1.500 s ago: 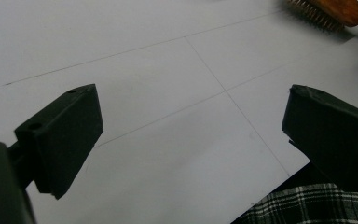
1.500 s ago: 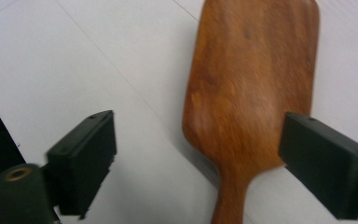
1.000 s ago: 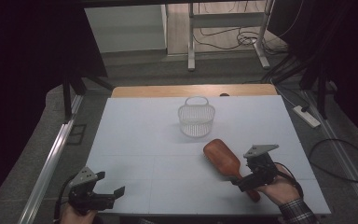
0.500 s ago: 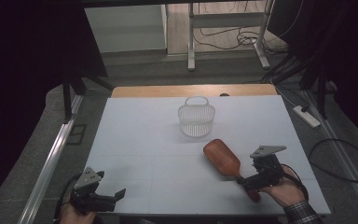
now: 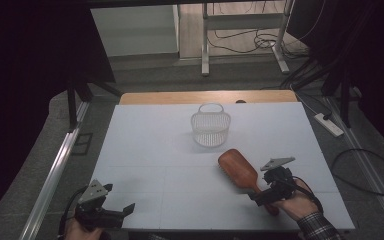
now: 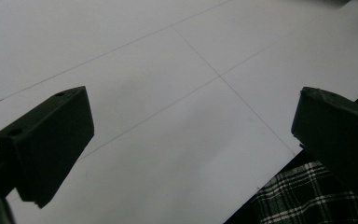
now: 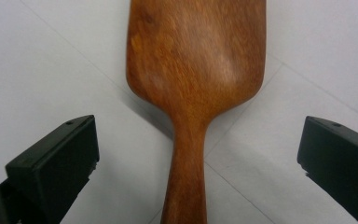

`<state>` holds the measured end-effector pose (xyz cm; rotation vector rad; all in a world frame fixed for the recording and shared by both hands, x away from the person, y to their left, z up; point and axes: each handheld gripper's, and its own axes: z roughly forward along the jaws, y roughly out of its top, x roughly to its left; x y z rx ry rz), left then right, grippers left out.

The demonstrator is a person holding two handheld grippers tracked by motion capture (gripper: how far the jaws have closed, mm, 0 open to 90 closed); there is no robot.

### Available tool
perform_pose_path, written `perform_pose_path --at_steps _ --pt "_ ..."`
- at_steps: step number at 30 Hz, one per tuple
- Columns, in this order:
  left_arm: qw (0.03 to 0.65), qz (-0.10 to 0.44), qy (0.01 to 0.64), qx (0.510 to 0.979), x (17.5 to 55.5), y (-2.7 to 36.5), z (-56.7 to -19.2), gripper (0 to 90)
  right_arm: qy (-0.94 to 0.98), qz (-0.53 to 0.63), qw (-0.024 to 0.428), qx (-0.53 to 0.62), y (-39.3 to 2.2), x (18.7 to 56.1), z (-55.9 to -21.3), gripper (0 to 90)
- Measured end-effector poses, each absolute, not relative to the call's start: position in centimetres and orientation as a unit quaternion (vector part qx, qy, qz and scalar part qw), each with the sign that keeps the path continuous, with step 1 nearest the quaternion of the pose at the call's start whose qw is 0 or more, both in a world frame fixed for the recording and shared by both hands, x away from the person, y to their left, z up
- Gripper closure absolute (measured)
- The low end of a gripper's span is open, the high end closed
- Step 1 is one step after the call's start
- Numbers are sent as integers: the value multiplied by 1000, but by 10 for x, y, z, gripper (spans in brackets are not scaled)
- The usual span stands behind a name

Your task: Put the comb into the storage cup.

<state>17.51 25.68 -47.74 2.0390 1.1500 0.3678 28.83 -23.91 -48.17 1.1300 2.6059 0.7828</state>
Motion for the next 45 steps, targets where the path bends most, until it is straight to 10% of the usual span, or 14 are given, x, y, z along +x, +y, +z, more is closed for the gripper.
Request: perform_pose_path --at_steps 27,45 --pt "383 147 445 796 174 257 -477 0 897 184 87 393 -222 295 -503 26" --pt "380 149 445 797 173 257 -477 0 898 190 75 390 -226 298 -498 695"
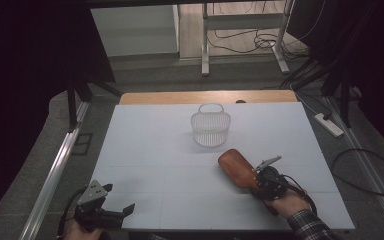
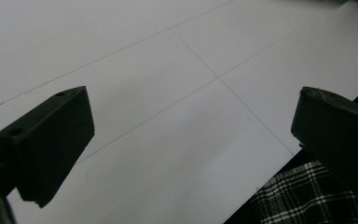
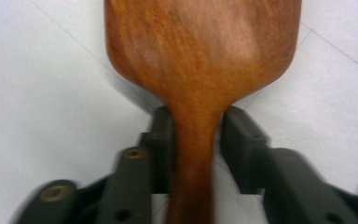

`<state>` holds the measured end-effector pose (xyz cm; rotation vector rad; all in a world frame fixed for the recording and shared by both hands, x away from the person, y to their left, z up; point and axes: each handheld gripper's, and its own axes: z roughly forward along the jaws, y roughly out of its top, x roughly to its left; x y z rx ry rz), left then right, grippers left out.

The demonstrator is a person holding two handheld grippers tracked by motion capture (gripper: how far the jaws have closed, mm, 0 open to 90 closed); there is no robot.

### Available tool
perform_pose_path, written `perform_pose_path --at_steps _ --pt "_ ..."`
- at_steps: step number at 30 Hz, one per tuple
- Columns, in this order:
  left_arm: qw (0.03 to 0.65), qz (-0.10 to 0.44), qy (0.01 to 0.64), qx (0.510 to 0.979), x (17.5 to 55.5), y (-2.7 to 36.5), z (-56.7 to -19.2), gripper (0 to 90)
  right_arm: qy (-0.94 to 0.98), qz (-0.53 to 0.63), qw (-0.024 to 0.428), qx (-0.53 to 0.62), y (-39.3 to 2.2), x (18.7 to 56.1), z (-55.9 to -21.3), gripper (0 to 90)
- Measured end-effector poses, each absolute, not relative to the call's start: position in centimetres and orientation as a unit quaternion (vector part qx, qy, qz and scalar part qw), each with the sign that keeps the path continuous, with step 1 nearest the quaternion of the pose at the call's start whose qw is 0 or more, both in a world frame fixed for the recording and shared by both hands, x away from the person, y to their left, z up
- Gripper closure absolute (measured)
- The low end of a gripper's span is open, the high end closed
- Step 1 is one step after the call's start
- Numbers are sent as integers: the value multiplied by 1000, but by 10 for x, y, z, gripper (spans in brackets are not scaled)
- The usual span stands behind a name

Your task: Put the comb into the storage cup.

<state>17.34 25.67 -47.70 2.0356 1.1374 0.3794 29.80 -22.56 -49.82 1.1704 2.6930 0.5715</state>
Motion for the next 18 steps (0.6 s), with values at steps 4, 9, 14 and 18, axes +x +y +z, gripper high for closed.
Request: perform_pose_path --at_steps 4,9,14,18 --pt "379 148 446 797 174 257 -477 1 900 189 81 383 -227 298 -496 712" --pt "379 152 445 797 173 256 -477 7 897 199 86 384 -227 297 -495 717" --pt "374 154 436 804 173 254 -477 24 894 214 78 387 -231 296 -494 719" --pt "375 147 439 803 174 255 -477 24 892 219 81 387 -232 296 -493 718"
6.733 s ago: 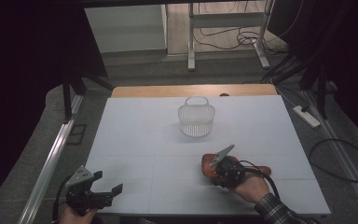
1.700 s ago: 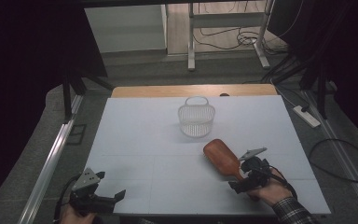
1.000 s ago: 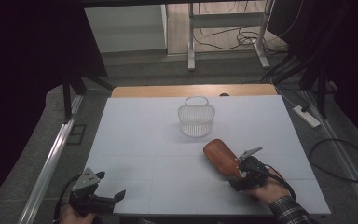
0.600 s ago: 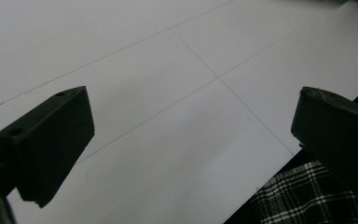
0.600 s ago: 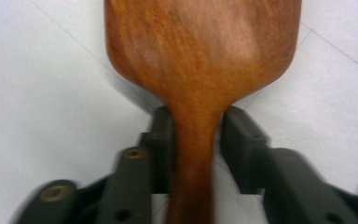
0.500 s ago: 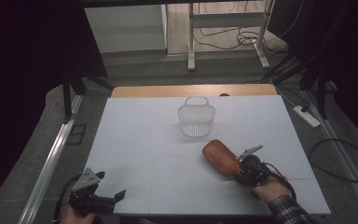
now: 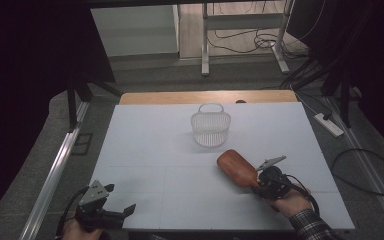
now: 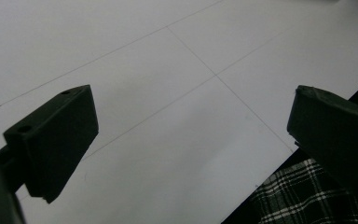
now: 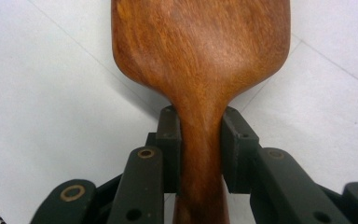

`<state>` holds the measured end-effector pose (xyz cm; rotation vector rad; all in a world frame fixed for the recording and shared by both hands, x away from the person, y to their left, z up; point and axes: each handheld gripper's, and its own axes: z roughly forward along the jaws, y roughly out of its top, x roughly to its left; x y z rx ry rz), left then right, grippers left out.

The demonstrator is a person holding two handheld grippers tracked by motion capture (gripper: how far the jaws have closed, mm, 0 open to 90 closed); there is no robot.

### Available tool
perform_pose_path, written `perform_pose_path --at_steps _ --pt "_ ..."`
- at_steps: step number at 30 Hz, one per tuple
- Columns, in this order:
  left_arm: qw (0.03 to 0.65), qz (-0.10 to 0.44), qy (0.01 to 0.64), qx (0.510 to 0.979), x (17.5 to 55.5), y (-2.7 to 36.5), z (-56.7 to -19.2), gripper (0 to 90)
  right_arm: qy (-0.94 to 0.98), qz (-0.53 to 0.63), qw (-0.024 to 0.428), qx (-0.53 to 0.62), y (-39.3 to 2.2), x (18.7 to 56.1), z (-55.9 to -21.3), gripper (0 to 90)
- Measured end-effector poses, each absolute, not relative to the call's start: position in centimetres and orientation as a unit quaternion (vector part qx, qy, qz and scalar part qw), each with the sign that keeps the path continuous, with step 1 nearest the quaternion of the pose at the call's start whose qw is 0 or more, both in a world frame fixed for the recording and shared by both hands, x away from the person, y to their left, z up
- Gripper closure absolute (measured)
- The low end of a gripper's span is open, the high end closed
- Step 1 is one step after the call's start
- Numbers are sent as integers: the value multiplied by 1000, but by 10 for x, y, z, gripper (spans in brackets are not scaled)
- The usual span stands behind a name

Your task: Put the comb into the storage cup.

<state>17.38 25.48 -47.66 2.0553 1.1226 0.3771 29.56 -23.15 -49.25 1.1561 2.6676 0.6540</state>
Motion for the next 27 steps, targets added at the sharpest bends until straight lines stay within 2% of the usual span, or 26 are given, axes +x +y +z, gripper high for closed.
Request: perform_pose_path --at_steps 16,27 --pt "385 146 452 792 178 253 -475 0 883 283 92 362 -236 288 -474 718" --pt "390 118 425 808 194 234 -470 0 877 315 91 353 -233 285 -464 718"
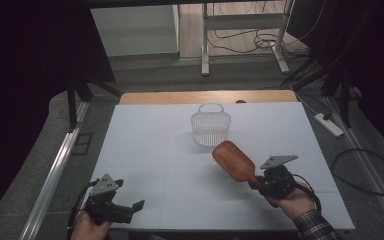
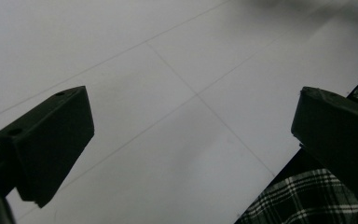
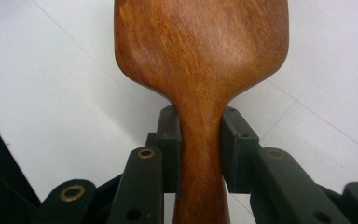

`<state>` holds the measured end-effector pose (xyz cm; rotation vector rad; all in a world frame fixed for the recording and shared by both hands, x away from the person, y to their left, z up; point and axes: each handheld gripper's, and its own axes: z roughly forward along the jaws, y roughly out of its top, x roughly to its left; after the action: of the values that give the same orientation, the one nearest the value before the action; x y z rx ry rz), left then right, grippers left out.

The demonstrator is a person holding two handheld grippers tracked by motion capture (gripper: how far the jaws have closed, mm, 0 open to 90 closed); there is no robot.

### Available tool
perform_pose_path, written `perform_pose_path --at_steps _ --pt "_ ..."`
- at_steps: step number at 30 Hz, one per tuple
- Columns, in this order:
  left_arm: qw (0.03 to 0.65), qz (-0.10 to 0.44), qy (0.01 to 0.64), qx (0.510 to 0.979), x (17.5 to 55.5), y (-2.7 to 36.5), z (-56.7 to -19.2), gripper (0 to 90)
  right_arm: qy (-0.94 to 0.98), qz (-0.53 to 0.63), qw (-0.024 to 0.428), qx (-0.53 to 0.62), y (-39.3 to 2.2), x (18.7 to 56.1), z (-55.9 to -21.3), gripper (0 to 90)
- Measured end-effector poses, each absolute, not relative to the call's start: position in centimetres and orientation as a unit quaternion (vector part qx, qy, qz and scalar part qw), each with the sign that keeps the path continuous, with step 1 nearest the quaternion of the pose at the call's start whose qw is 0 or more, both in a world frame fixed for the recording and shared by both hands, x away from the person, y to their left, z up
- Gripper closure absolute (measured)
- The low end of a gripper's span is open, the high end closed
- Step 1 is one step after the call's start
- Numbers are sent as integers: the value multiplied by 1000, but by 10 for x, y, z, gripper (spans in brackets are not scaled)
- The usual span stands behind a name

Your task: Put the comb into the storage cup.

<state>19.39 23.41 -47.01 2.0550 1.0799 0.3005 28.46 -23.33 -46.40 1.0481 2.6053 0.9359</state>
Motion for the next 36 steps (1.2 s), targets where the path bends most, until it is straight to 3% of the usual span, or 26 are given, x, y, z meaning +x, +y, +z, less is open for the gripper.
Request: perform_pose_path --at_steps 36 --pt "459 60 377 802 264 172 -449 0 865 376 99 316 -210 279 -450 717"
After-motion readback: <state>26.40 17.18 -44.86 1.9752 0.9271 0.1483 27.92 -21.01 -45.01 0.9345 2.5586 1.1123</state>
